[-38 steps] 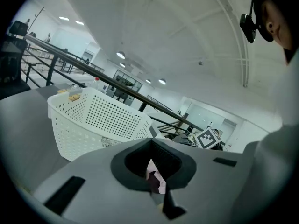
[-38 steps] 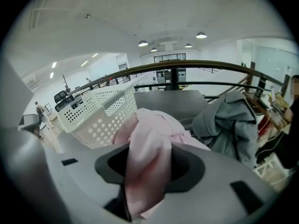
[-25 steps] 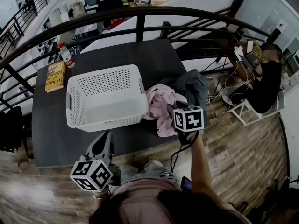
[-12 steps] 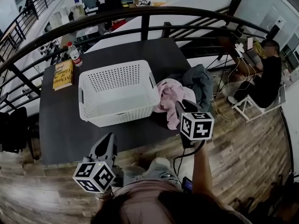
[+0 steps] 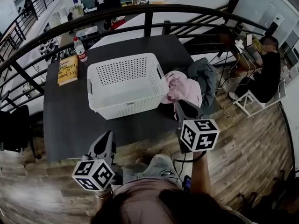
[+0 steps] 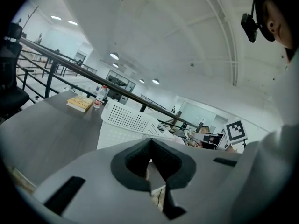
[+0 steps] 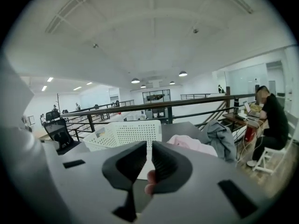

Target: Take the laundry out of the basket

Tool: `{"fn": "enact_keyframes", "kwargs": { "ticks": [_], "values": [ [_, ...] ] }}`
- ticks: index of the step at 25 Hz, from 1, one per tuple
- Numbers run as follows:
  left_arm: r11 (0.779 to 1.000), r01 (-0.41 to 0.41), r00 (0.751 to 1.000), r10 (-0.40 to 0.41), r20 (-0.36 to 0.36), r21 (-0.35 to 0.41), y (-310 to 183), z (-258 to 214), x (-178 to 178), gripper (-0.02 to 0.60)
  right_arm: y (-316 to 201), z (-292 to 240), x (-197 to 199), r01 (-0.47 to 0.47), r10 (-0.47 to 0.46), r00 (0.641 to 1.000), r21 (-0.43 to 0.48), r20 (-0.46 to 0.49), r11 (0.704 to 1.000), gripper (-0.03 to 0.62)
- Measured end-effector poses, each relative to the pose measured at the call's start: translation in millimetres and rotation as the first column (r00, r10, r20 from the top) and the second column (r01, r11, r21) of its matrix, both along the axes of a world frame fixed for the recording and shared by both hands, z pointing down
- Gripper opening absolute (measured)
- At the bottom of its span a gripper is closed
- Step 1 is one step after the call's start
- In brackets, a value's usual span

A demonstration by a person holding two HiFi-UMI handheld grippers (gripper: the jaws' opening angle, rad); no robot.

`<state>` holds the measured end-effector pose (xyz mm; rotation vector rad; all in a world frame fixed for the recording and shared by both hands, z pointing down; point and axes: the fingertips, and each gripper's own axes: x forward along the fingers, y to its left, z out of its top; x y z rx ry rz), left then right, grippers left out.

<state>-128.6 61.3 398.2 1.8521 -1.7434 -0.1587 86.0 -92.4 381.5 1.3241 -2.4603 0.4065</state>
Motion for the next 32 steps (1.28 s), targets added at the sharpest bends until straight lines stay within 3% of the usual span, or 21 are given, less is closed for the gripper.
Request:
{"fn": "enact_keyframes", "kwargs": {
  "ticks": [7,14,32],
  "values": [
    [0.999,0.036,0.999,-0.036,-0.011,0.017,21,-3,-4,-0.003,30,-20,-20,0.062,-0.068,0.994,0.068,0.087,0.996,0.017],
    [0.992,0.123,0.992,-0.123,0.004,0.003,44,-3,-1,-0.003,47,-21,-24,0.144,-0.148,0.985,0.052,0.088,0.988,0.017],
    [0.982,0.187,0.982,-0.187,0.033,0.0,107,-17,112,-0.003,113,-27,47,0.294,-0.297,0.955,0.065,0.029,0.954,0.015]
  ]
}}
